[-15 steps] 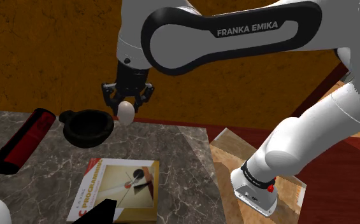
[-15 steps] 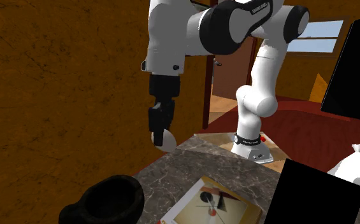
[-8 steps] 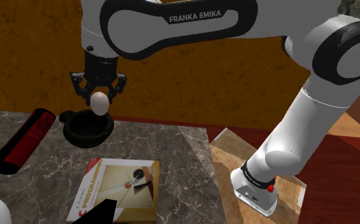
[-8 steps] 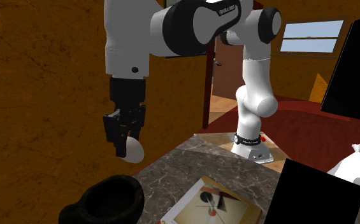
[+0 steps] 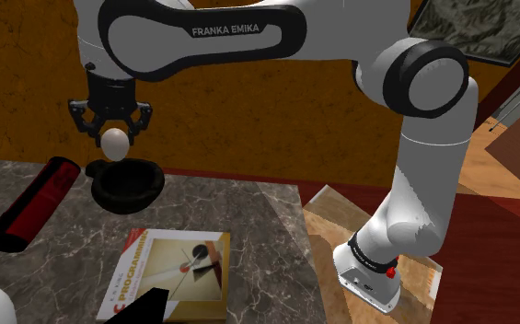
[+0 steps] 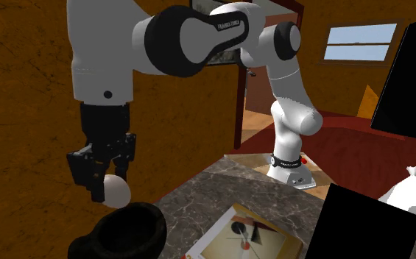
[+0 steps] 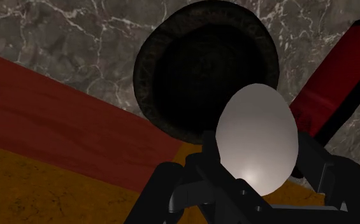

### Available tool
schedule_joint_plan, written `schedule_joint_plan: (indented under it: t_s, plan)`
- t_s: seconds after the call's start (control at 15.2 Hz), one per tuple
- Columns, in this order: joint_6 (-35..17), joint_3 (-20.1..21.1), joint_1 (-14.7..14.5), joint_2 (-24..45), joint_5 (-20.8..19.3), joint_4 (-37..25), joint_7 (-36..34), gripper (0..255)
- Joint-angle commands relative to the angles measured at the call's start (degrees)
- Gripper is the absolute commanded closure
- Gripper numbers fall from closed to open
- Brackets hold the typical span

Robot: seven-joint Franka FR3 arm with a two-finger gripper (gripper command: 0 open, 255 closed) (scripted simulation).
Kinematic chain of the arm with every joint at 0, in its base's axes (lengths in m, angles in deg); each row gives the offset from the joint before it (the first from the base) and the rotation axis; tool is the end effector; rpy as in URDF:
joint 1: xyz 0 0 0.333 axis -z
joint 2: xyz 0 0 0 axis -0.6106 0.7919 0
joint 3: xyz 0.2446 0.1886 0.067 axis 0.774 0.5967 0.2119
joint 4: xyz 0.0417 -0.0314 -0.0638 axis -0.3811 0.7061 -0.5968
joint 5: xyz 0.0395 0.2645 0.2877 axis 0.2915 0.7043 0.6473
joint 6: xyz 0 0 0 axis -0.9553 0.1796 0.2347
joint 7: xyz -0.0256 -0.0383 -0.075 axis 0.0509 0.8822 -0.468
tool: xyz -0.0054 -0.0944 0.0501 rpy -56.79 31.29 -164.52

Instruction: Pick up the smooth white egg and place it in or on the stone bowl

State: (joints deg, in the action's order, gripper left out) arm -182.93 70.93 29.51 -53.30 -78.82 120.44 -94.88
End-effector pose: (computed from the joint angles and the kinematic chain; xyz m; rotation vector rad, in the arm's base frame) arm 0.5649 0.3939 0.4977 -2.9371 0.4014 -0.0917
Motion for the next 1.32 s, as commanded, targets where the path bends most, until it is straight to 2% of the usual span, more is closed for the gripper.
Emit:
schedule_joint_plan:
  t_s: [0.0, 0.66, 1.19, 1.25]
  plan:
    - [-1.3, -0.1, 0.1, 0.2, -0.1, 1.2, 0.0, 255]
    - [-8.4, -0.7, 0.4, 1.5, -1.0, 7.1, -0.4, 255]
    - [-8.5, -0.7, 0.4, 1.5, -1.1, 7.3, -0.4, 255]
    - [-8.5, -0.7, 0.4, 1.5, -1.1, 7.3, -0.4, 0]
